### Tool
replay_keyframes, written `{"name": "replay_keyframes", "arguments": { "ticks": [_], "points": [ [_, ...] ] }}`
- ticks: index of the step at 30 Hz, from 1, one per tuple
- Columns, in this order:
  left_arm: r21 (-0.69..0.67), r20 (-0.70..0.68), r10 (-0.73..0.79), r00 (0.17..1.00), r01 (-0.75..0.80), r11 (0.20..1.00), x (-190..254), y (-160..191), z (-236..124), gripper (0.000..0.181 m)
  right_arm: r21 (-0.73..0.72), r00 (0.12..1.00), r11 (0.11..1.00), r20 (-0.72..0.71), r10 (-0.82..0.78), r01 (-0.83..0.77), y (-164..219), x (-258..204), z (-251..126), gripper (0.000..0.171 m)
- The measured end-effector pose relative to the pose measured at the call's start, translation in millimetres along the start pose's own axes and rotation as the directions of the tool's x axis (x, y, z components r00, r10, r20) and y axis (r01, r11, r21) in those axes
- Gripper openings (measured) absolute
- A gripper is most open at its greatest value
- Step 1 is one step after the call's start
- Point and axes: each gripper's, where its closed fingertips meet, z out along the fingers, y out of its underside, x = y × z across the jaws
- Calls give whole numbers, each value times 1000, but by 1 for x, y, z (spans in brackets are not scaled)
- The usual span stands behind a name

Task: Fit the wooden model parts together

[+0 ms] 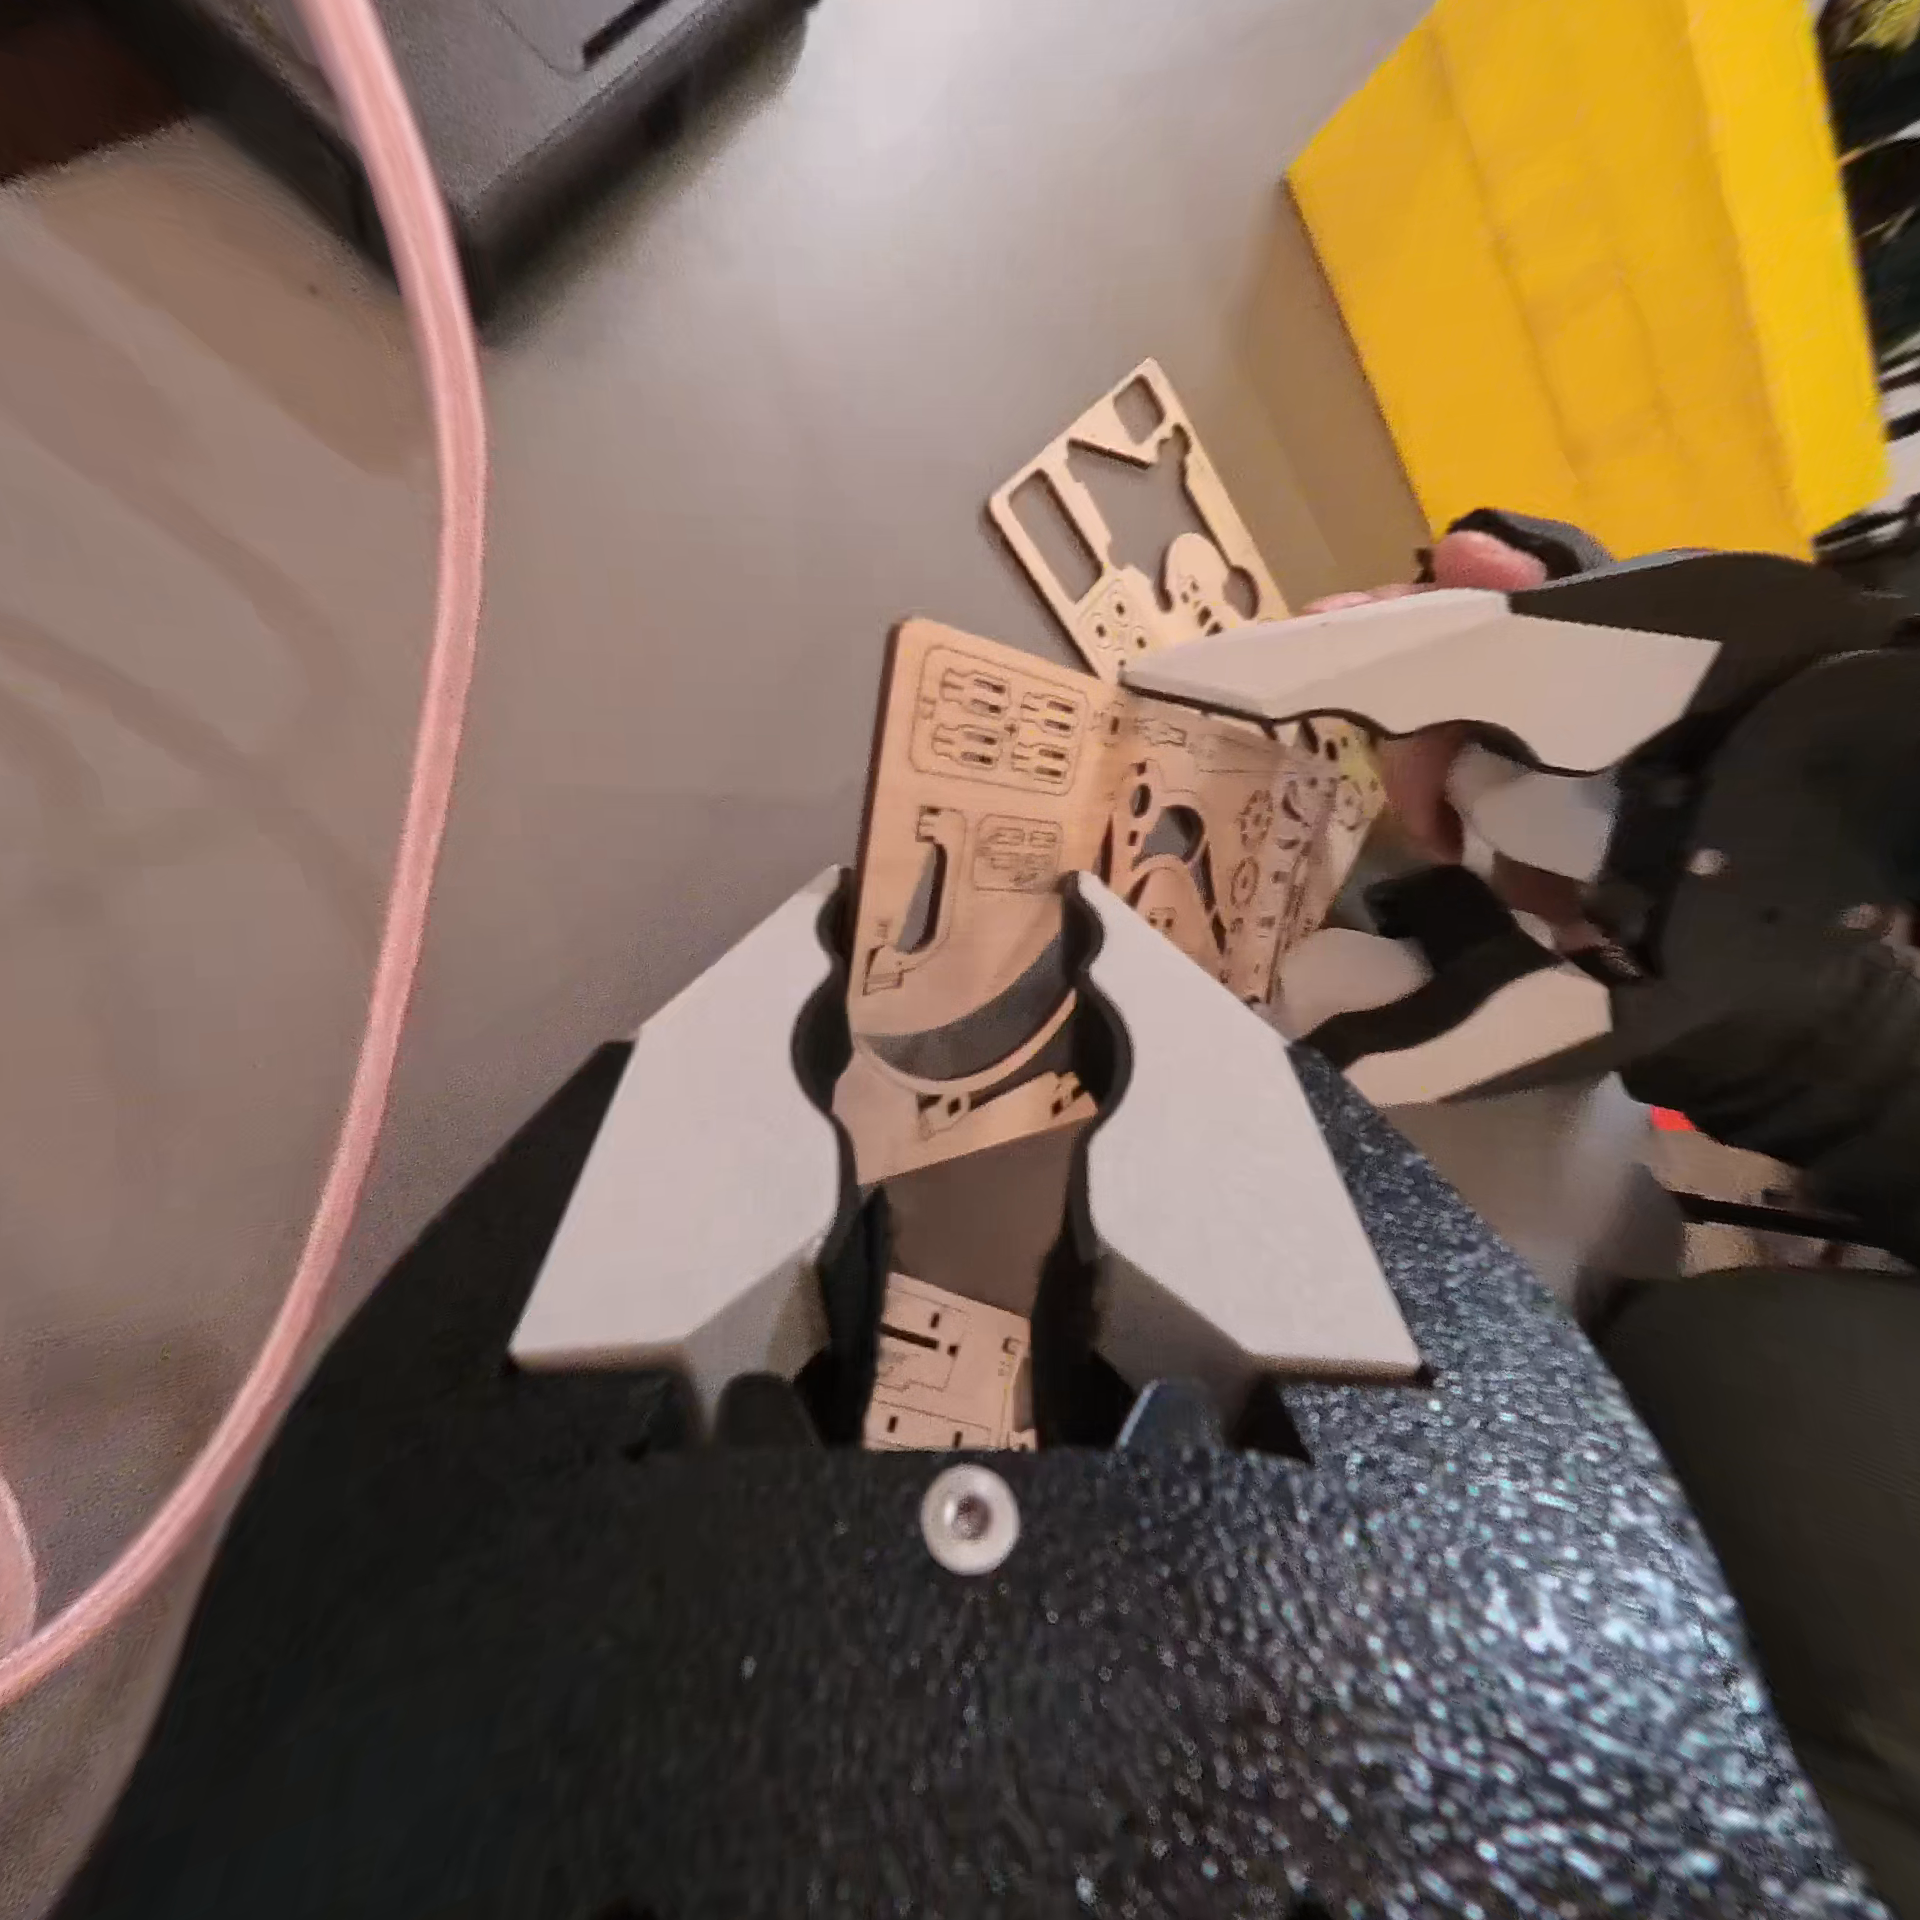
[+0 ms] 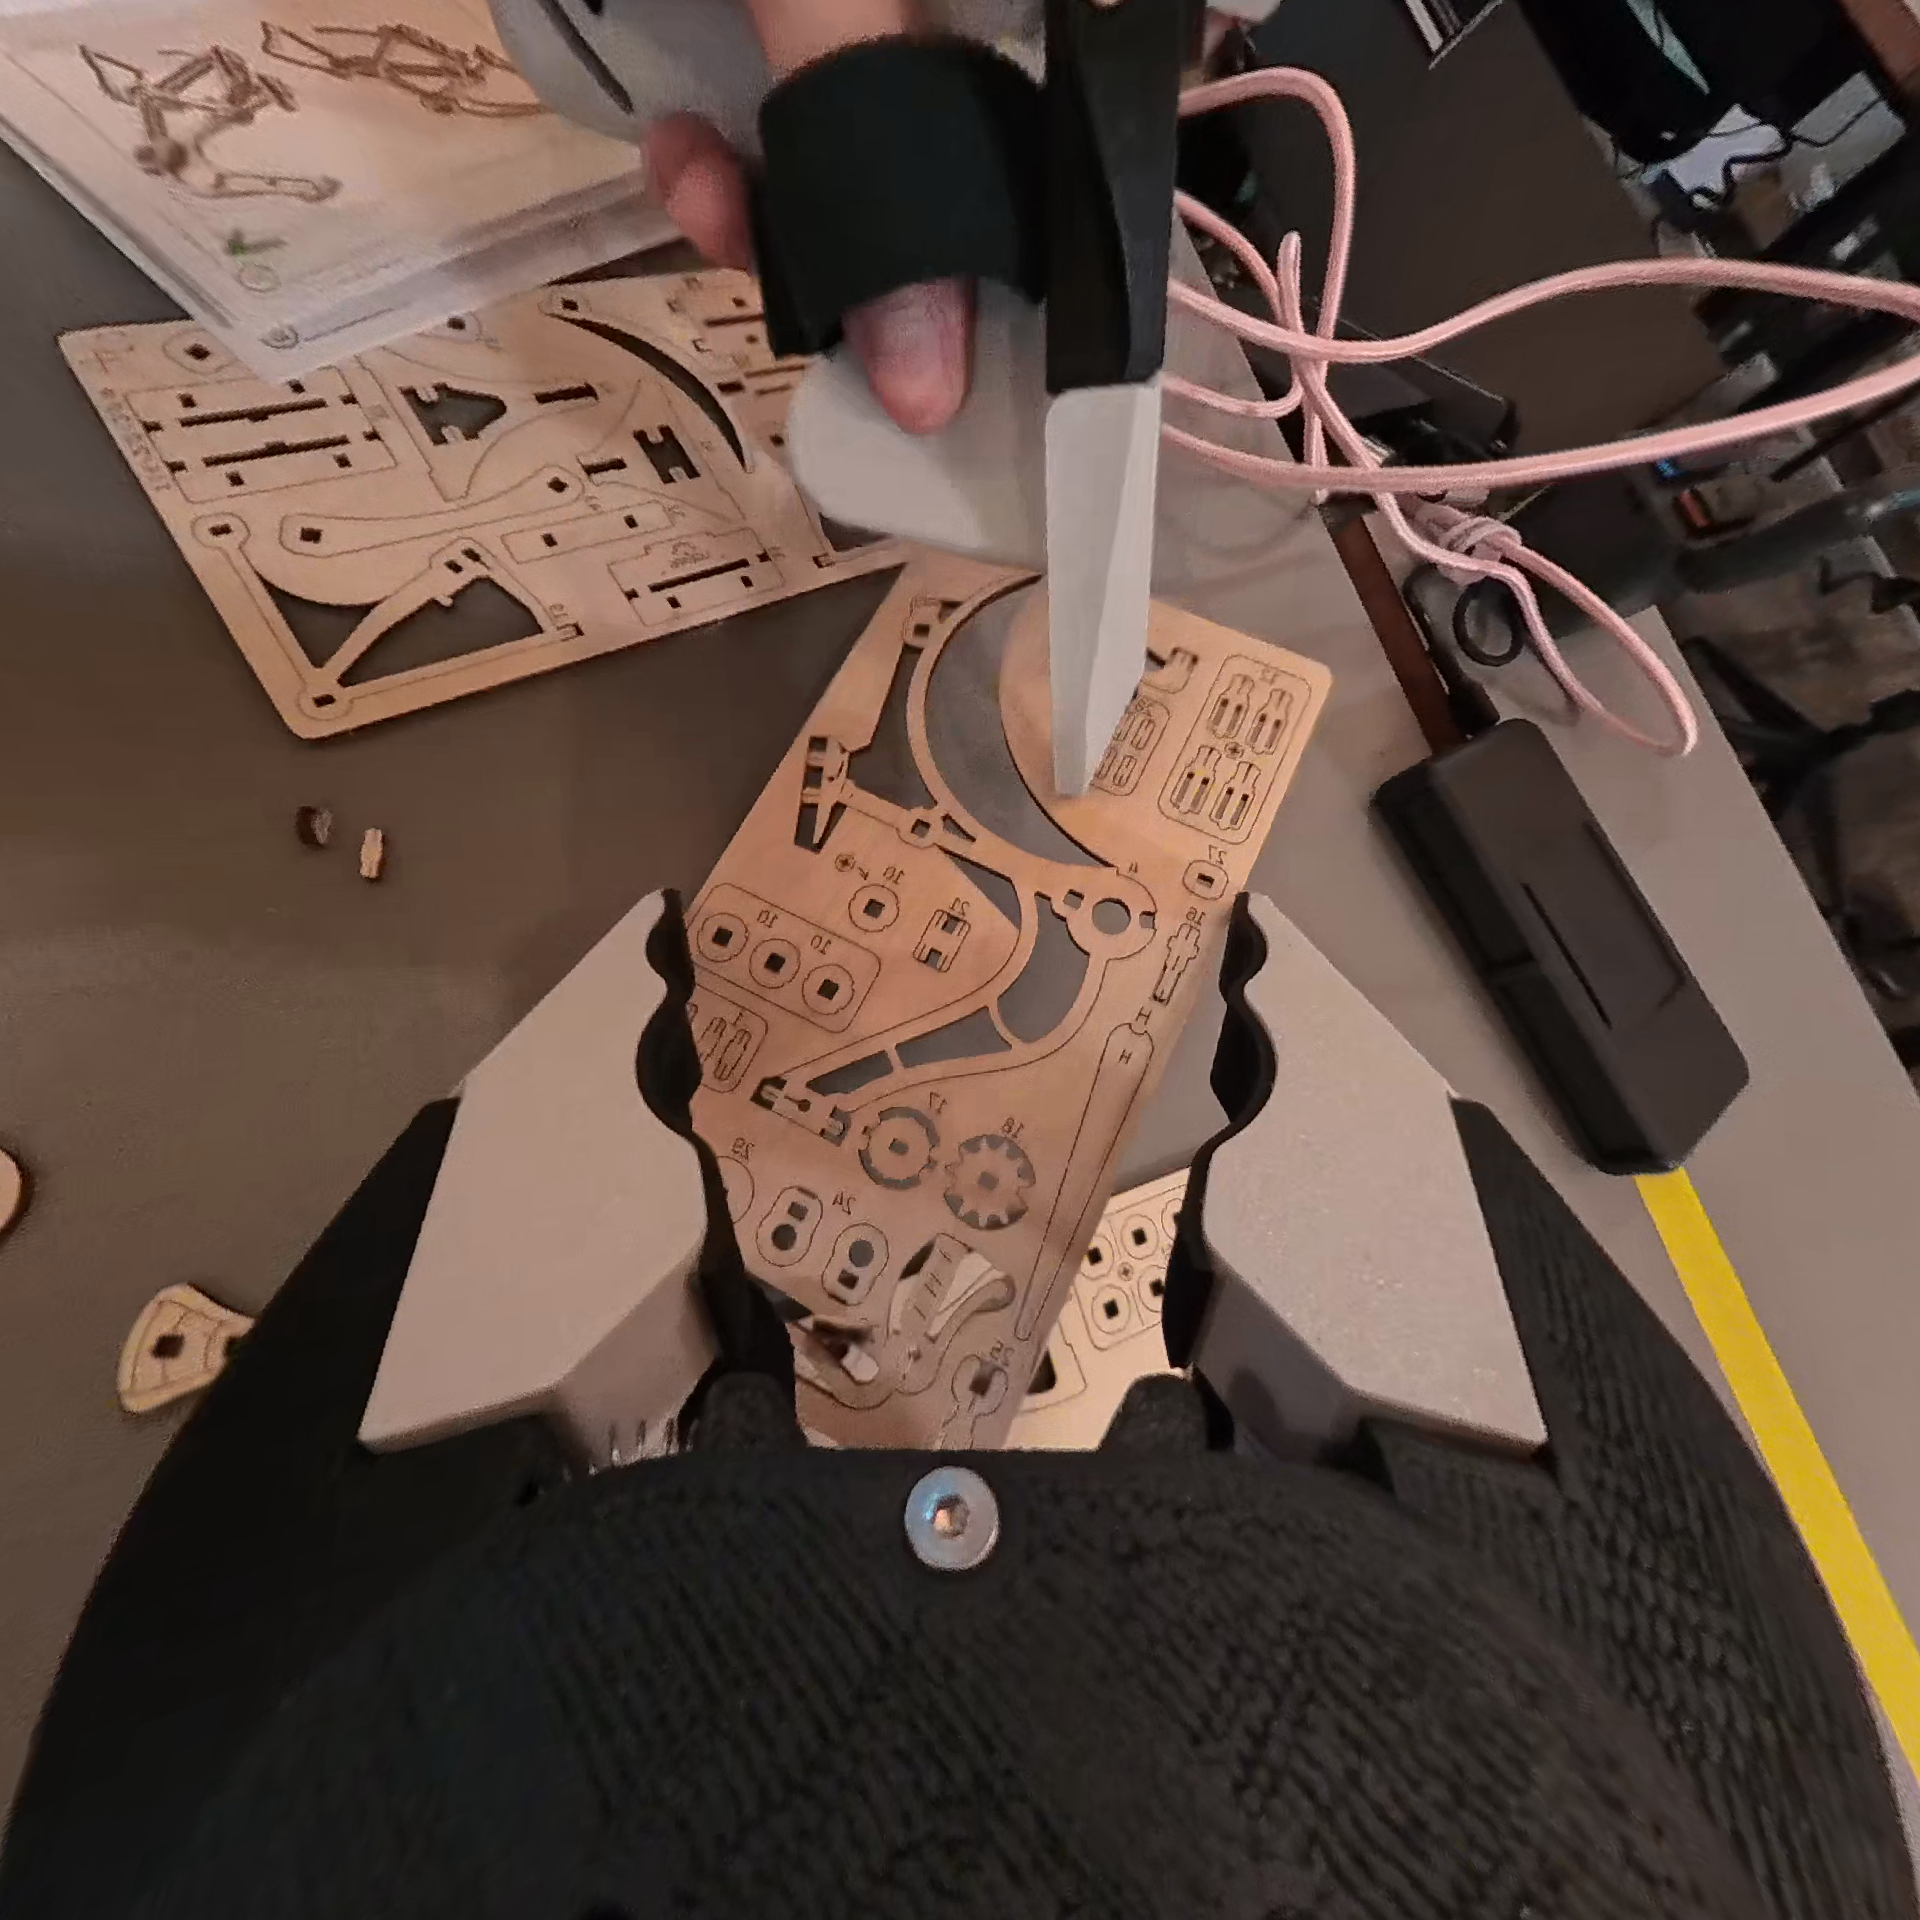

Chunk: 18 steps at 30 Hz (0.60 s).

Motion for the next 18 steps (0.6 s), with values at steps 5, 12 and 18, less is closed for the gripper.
{"name": "replay_keyframes", "arguments": {
  "ticks": [5, 12, 18],
  "points": [
    [278, -229, 5, 973, 61, 959, 39, -34, -46, 0, 218, 993, 974, -77, 88, -69, -28, 32, -34, 106],
    [666, -293, 276, 916, -12, 746, 96, -56, -142, 0, 573, 824, 606, 265, 500, -552, -78, 71, -109, 96],
    [798, -299, 402, 865, -4, 603, 129, -52, -182, 0, 485, 670, 484, 651, 356, -728, -116, 30, -134, 38]
  ]
}}
